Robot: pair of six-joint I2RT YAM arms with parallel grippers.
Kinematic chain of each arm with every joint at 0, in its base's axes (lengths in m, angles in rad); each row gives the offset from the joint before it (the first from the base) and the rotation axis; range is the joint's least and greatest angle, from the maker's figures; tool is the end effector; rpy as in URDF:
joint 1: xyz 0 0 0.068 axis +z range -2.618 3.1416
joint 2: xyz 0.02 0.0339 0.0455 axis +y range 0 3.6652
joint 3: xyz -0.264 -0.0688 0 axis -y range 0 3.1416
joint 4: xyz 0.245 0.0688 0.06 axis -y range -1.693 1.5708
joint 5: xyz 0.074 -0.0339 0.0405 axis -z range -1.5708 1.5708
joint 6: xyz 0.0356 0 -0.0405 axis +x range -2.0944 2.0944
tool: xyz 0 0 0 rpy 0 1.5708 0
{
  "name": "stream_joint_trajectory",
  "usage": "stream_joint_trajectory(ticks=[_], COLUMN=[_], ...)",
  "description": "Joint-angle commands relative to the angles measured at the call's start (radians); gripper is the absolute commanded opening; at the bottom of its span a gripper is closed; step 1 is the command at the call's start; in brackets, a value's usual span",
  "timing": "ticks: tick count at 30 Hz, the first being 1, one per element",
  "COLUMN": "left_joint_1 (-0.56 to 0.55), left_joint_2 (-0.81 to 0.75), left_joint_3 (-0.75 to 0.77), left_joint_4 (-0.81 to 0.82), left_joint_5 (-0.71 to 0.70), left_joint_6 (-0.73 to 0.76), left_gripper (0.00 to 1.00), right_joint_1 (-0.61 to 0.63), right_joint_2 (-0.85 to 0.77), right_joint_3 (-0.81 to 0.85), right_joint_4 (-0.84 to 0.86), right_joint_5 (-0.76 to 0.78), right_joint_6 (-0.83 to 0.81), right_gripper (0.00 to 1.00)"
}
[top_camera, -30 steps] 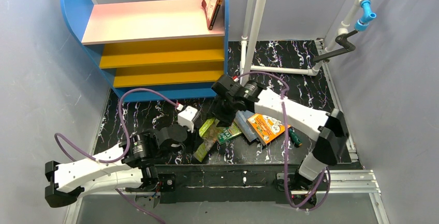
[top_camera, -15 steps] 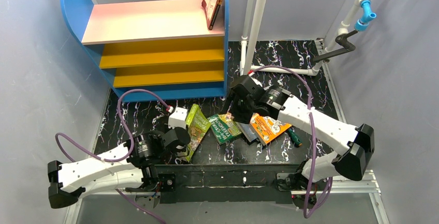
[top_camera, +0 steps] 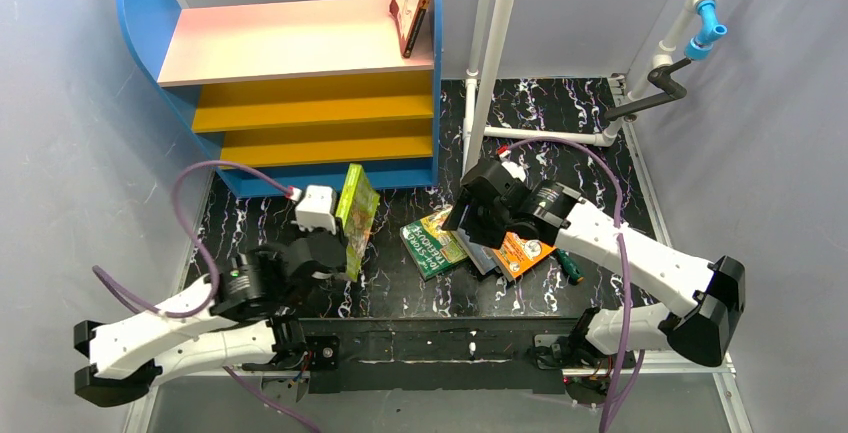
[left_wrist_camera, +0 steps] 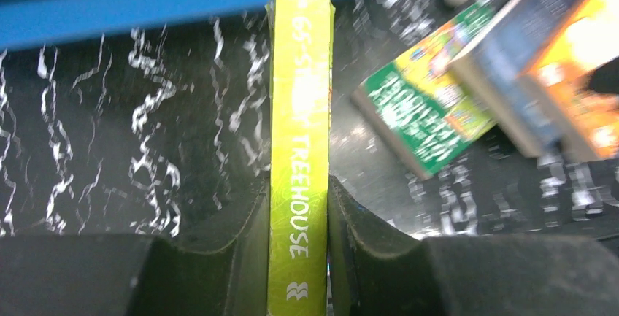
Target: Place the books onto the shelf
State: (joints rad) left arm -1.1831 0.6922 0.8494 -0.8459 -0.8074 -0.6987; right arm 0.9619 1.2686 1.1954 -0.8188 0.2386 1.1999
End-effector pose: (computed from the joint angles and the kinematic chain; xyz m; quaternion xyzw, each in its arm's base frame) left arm 0.0713 -0.1064 0.3169 0.0367 0.8476 -0.1080 0.5183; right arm 0.1547 0.2071 0.3229 0.1505 0.9249 0.2389 0.2546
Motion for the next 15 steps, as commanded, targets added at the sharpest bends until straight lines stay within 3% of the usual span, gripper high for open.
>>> stream_joint_trajectory(ticks=[1, 4, 9, 11, 15], left_joint_1=[-0.001, 0.000, -0.001, 0.000, -0.001], left_joint_2=[-0.059, -0.049, 0.009, 0.039, 0.070], left_joint_3=[0.176, 0.183, 0.076, 0.066, 0.191], left_joint_4=[0.038, 0.014, 0.021, 0.034, -0.011], left_joint_5=[-0.051, -0.038, -0.010, 0.023, 0.095], left_joint_6=[0.097, 0.111, -0.026, -0.074, -0.086], left_gripper=[0.00, 0.00, 0.00, 0.00, 0.00], right_joint_1=[-0.005, -0.005, -0.005, -0.005, -0.021], right_joint_2=[-0.049, -0.059, -0.010, -0.021, -0.119], right_joint_3=[-0.022, -0.022, 0.000, -0.075, -0.327], right_joint_4=[0.050, 0.112, 0.183, 0.357, 0.919], right_joint_5=[0.031, 0.012, -0.034, -0.131, -0.351], right_joint_6=[-0.036, -0.075, -0.107, -0.179, -0.241], right_gripper=[0.70, 0.70, 0.67, 0.66, 0.66])
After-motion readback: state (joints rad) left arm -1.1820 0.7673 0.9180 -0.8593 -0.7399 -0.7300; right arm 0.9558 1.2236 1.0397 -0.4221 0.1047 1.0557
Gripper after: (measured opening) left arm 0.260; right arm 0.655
